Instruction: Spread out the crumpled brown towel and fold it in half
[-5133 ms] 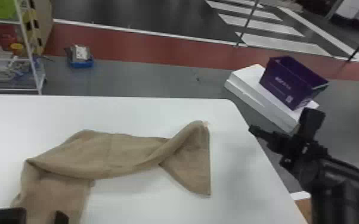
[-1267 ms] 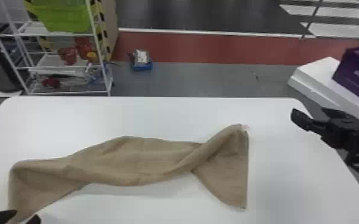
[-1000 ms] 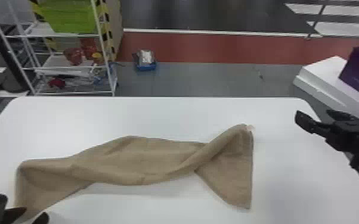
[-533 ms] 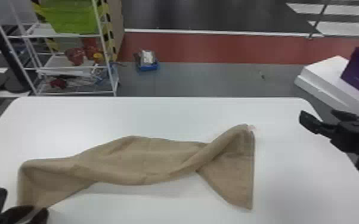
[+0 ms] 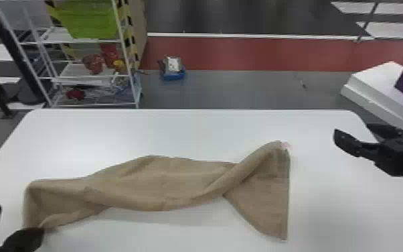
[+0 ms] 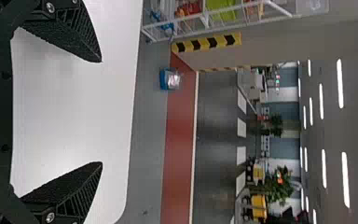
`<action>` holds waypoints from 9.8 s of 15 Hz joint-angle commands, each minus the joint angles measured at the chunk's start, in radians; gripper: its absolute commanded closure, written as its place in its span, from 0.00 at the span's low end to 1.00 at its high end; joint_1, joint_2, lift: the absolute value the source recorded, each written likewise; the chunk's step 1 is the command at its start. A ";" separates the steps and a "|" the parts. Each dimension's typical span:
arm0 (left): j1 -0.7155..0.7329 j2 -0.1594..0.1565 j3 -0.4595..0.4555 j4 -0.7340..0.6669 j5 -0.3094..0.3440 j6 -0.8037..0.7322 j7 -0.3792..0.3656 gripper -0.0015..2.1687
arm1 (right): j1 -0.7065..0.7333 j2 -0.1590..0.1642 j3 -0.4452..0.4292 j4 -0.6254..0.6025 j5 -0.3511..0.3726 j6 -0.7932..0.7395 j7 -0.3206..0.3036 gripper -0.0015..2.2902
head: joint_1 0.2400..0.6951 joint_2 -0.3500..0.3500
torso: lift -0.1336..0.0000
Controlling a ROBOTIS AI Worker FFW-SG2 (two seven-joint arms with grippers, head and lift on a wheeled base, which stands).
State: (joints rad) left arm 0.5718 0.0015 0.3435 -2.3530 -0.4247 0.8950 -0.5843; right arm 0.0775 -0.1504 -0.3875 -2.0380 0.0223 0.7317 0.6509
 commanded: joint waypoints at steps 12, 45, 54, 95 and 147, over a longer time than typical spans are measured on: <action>0.023 -0.004 0.003 -0.068 0.021 0.000 0.000 0.78 | -0.031 -0.181 0.510 -0.202 0.413 0.670 0.386 0.10 | 1.00 0.84 | 0.07; -0.023 -0.004 0.112 -0.193 0.043 0.003 0.004 0.78 | -0.214 -0.170 0.272 -0.231 0.315 0.676 0.342 0.74 | 1.00 0.80 | 0.07; -0.161 -0.004 0.129 -0.198 0.040 0.059 -0.003 0.78 | -0.245 -0.152 0.230 -0.226 0.220 0.578 0.181 0.74 | 1.00 0.76 | 0.07; 0.026 -0.004 0.278 -0.061 0.340 -0.242 -0.141 0.78 | 0.239 -0.216 0.242 -0.205 0.188 -0.002 0.484 0.74 | 1.00 0.94 | 0.07; -0.774 0.150 -0.006 0.617 -0.106 -0.175 -0.445 0.09 | 0.134 -0.117 0.168 -0.111 0.238 0.289 0.486 0.08 | 1.00 0.65 | 0.07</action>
State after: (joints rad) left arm -0.1602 0.1142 0.3679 -1.8058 -0.4885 0.7118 -1.0117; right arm 0.2208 -0.2683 -0.2288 -2.1491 0.2578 1.0197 1.1359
